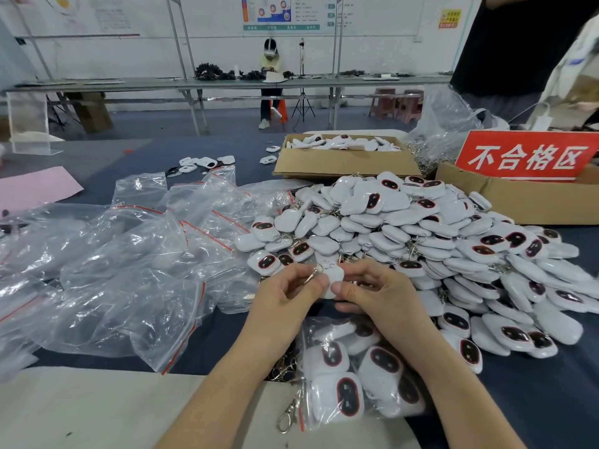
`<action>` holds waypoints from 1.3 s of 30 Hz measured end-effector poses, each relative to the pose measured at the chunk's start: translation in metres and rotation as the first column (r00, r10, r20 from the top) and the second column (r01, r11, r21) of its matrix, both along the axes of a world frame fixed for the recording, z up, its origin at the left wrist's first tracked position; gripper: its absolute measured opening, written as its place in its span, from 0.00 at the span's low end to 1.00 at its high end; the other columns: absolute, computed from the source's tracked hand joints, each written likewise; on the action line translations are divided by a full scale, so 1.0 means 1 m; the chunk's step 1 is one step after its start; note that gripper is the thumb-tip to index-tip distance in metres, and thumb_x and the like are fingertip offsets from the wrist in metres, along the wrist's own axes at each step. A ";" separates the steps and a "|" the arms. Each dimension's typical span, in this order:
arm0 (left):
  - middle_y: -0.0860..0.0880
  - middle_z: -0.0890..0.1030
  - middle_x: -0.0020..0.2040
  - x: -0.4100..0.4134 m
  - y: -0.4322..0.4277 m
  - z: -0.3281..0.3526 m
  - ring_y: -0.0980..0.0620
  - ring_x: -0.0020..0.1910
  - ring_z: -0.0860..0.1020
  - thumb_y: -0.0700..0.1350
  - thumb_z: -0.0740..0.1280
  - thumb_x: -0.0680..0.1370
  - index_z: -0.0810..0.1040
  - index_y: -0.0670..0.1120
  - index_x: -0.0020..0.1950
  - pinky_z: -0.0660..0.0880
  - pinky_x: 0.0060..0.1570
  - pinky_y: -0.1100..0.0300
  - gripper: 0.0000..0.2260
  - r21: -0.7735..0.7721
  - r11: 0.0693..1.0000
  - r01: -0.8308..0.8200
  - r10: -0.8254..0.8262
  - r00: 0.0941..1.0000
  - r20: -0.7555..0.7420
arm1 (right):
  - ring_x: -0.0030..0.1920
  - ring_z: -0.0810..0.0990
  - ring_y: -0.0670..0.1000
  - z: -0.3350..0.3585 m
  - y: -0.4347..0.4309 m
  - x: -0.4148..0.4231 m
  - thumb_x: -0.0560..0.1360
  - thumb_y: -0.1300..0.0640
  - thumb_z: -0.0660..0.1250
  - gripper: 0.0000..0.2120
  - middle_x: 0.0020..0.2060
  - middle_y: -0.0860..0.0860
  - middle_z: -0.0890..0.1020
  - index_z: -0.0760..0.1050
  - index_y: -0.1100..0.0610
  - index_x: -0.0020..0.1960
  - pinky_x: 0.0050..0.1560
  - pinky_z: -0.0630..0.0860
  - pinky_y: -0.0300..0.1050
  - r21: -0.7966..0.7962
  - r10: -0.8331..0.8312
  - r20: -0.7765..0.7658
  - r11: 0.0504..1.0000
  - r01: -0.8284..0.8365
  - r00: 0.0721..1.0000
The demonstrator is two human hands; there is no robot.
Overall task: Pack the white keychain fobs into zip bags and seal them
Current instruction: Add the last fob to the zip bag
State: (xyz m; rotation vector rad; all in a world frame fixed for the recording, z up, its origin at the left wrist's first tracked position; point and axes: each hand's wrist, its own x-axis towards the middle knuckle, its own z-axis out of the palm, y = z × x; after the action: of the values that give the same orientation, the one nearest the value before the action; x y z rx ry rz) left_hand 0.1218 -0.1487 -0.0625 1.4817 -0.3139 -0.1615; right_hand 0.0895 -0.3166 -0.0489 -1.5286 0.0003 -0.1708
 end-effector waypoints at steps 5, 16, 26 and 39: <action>0.50 0.87 0.48 0.002 0.000 -0.001 0.52 0.50 0.84 0.45 0.72 0.78 0.85 0.54 0.51 0.79 0.53 0.60 0.05 0.045 0.999 -0.023 0.020 0.998 0.051 | 0.41 0.87 0.52 -0.002 0.000 0.001 0.70 0.67 0.76 0.07 0.42 0.52 0.87 0.83 0.58 0.45 0.41 0.83 0.39 -0.005 -0.027 -0.035 1.000 0.027 0.999; 0.55 0.86 0.43 -0.001 -0.001 0.003 0.60 0.42 0.82 0.39 0.68 0.81 0.82 0.57 0.56 0.77 0.43 0.68 0.13 -0.008 0.999 -0.041 0.042 0.995 0.086 | 0.49 0.86 0.52 0.000 -0.002 -0.001 0.73 0.61 0.74 0.09 0.47 0.52 0.87 0.80 0.57 0.52 0.47 0.82 0.38 -0.011 0.032 -0.034 0.999 -0.032 0.999; 0.50 0.85 0.55 -0.008 -0.001 0.011 0.54 0.55 0.83 0.40 0.69 0.80 0.85 0.54 0.57 0.78 0.56 0.63 0.11 -0.010 1.000 -0.010 0.011 0.993 0.120 | 0.48 0.87 0.52 0.004 -0.002 -0.003 0.77 0.50 0.68 0.15 0.47 0.55 0.87 0.80 0.55 0.60 0.46 0.81 0.37 0.066 0.105 -0.062 0.993 -0.101 0.993; 0.53 0.86 0.42 -0.004 -0.002 0.007 0.54 0.41 0.83 0.33 0.68 0.80 0.85 0.50 0.49 0.79 0.44 0.67 0.12 0.028 0.997 -0.075 0.075 0.997 -0.018 | 0.43 0.87 0.52 0.001 -0.001 -0.002 0.73 0.64 0.75 0.14 0.43 0.52 0.88 0.79 0.49 0.54 0.45 0.82 0.40 -0.119 0.057 -0.054 0.991 -0.063 0.997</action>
State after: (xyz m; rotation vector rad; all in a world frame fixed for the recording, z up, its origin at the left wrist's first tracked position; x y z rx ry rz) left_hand 0.1182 -0.1506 -0.0560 1.5160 -0.2416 -0.1198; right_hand 0.0878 -0.3174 -0.0483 -1.6508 -0.0160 -0.0855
